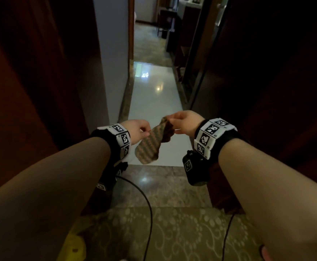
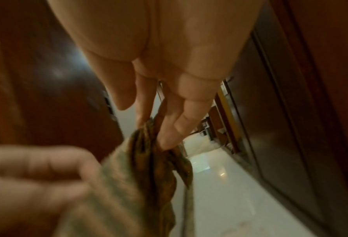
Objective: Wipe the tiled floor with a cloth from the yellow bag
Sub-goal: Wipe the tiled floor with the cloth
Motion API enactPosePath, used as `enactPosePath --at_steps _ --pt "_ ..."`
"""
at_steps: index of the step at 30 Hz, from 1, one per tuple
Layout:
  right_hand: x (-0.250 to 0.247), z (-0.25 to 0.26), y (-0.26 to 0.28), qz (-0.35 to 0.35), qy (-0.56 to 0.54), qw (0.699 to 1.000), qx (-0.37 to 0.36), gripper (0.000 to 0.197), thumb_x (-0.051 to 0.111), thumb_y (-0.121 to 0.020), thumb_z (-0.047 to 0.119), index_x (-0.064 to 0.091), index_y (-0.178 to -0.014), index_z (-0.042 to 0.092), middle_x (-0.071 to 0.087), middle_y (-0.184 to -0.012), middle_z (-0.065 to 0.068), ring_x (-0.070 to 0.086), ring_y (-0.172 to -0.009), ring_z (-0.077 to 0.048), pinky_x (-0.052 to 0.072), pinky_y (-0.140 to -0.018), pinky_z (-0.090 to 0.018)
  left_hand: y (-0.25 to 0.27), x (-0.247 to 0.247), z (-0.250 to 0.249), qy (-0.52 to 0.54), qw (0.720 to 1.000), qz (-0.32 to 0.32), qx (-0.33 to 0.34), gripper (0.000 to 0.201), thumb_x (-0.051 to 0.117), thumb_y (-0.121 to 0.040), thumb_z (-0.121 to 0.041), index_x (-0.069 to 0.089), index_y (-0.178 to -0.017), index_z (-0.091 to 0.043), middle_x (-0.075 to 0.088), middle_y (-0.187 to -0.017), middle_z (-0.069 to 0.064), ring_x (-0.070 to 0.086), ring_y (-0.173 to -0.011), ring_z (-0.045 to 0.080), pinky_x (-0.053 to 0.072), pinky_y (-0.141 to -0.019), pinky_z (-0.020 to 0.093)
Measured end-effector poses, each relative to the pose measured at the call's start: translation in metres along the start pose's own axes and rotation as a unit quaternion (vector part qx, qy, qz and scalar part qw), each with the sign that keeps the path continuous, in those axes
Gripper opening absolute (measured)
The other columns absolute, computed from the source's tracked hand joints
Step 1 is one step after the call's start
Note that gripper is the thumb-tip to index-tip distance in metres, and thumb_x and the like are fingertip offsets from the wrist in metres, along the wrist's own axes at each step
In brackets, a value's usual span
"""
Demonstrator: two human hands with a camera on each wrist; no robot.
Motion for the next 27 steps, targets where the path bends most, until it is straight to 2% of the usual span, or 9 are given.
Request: enactPosePath --at_steps 2,5,7,12,15,18,22,24,27 --pt "-0.014 -0.005 -0.024 -0.029 0.076 0.997 0.008 0.033 0.049 -0.096 0.015 0.060 -0.124 0.002 0.066 -0.117 -0.018 0.063 -0.107 -0.032 0.049 -0.098 -0.039 -0.028 -0.011 -0.001 -0.009 1.000 -0.007 0.014 0.022 0.050 -0.096 -0.022 0.062 -0.112 -0.014 0.068 -0.102 0.009 0.064 -0.095 0.025 0.041 -0.074 0.022" --pt "-0.036 -0.015 -0.051 -0.063 0.120 0.990 0.029 0.034 0.050 -0.095 0.017 0.060 -0.126 0.007 0.063 -0.125 -0.014 0.059 -0.116 -0.029 0.044 -0.104 -0.035 -0.070 -0.018 0.001 0.036 0.999 0.003 0.012 0.013 0.041 -0.099 -0.020 0.054 -0.101 -0.017 0.059 -0.058 0.006 0.060 -0.055 0.026 0.044 -0.054 0.025" --pt "-0.049 -0.020 -0.071 -0.075 0.128 0.988 0.033 0.036 0.053 -0.093 0.018 0.058 -0.128 0.011 0.061 -0.129 -0.012 0.058 -0.118 -0.026 0.042 -0.105 -0.031 -0.097 -0.020 0.002 0.074 0.997 0.007 0.010 0.015 0.036 -0.100 -0.018 0.049 -0.092 -0.020 0.056 -0.052 0.005 0.060 -0.055 0.026 0.045 -0.049 0.024" --pt "-0.074 -0.038 -0.131 -0.062 0.220 0.972 0.054 0.056 0.061 -0.087 0.030 0.044 -0.139 0.018 0.036 -0.138 -0.013 0.057 -0.113 -0.029 0.043 -0.104 -0.030 -0.160 -0.024 -0.009 -0.005 1.000 0.012 0.025 0.006 0.044 -0.097 -0.024 0.046 -0.102 -0.020 0.059 -0.077 0.000 0.059 -0.071 0.020 0.046 -0.068 0.027" --pt "-0.094 -0.050 -0.177 -0.056 0.189 0.978 0.070 0.062 0.068 -0.083 0.030 0.044 -0.139 0.018 0.029 -0.139 -0.013 0.053 -0.118 -0.031 0.039 -0.110 -0.032 -0.206 -0.024 -0.022 -0.060 0.997 0.038 0.011 0.039 0.061 -0.087 -0.031 0.044 -0.120 -0.019 0.052 -0.095 -0.001 0.054 -0.085 0.019 0.046 -0.076 0.030" --pt "-0.113 -0.055 -0.226 -0.032 0.191 0.979 0.061 0.054 0.064 -0.085 0.023 0.048 -0.136 0.020 0.031 -0.137 -0.013 0.050 -0.122 -0.033 0.037 -0.111 -0.031 -0.251 -0.018 -0.032 -0.132 0.991 0.009 0.009 0.052 0.067 -0.080 -0.021 0.040 -0.125 -0.021 0.059 -0.112 0.003 0.060 -0.099 0.026 0.053 -0.089 0.040" --pt "-0.140 -0.056 -0.273 -0.013 0.188 0.982 0.022 0.054 0.059 -0.088 0.017 0.041 -0.139 0.028 0.048 -0.133 -0.010 0.056 -0.116 -0.029 0.047 -0.097 -0.030 -0.299 -0.028 -0.034 -0.171 0.985 -0.015 -0.029 0.016 0.057 -0.085 -0.020 0.056 -0.100 -0.015 0.066 -0.106 0.012 0.064 -0.094 0.031 0.054 -0.087 0.043" --pt "-0.154 -0.057 -0.296 0.012 0.206 0.978 0.014 0.050 0.059 -0.088 0.016 0.045 -0.136 0.026 0.059 -0.123 -0.008 0.060 -0.111 -0.026 0.047 -0.090 -0.028 -0.321 -0.035 -0.032 -0.172 0.983 -0.022 -0.053 0.018 0.056 -0.087 -0.020 0.062 -0.101 -0.010 0.066 -0.107 0.015 0.063 -0.095 0.032 0.052 -0.088 0.041" --pt "-0.167 -0.063 -0.328 0.041 0.227 0.973 0.028 0.013 0.061 -0.087 0.021 0.063 -0.099 0.024 0.065 -0.105 -0.006 0.062 -0.109 -0.025 0.048 -0.092 -0.029 -0.348 -0.038 -0.027 -0.189 0.979 0.000 -0.079 0.025 0.053 -0.091 -0.014 0.061 -0.112 -0.004 0.063 -0.113 0.017 0.061 -0.103 0.034 0.044 -0.079 0.034"
Point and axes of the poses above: each hand's wrist, its own y-axis away from the middle knuckle, its own x-axis out of the palm, z = x × y, the point moved 1 cm from there along -y, towards the middle knuckle
